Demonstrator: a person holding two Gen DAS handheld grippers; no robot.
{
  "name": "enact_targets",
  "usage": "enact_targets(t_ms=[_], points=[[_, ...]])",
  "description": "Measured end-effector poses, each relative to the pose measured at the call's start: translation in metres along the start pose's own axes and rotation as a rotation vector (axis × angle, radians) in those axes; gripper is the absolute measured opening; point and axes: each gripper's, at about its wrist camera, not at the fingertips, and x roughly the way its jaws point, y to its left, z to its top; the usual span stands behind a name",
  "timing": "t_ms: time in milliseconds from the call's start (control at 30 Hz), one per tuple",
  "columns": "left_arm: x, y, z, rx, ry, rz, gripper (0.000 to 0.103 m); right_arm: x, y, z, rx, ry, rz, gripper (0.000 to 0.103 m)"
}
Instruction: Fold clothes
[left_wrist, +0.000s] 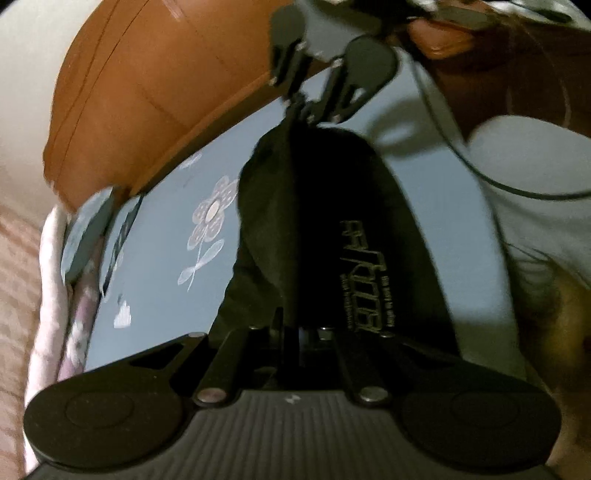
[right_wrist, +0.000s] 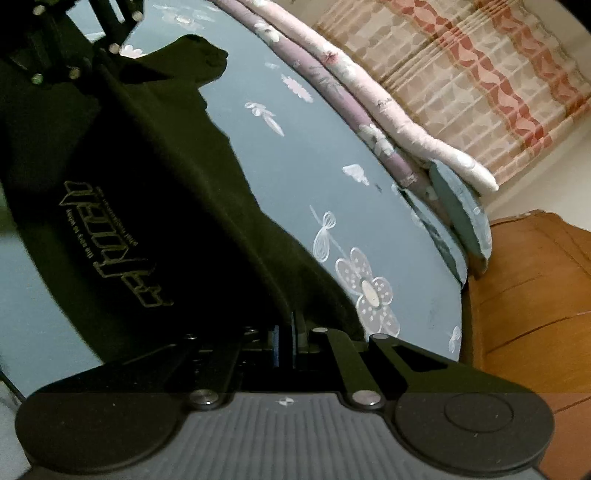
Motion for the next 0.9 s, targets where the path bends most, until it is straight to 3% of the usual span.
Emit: enact_targets(t_ms=[167, 367, 633, 700, 767, 900], points=[[0.009, -0.023, 0.000, 0.062, 0.018, -0.038, 0.004, 0.009, 0.010, -0.010, -0.002, 0.052, 0.030, 0.006], [0.030, -0.034, -0.005, 0.032, 0.046, -0.094, 0.004, 0.020, 0.022, -0.022, -0.003, 0.115, 0.068, 0.013], [0.042, -0.046, -0.011, -0.012, 0.074, -0.130, 0.005, 0.011, 0.021, -0.023, 0.028, 0.129, 0.077, 0.025], [0.041, -0.047, -0.011, -0.032, 0.071, -0.137, 0.006, 0.005, 0.017, -0.023, 0.062, 0.125, 0.082, 0.030], [0.037, -0.046, -0.009, -0.052, 0.068, -0.142, 0.014, -0.002, 0.009, -0.023, 0.123, 0.126, 0.088, 0.035], [0.021, -0.041, -0.006, -0.101, 0.037, -0.164, 0.014, -0.020, -0.009, -0.028, 0.269, 0.130, 0.083, 0.043]])
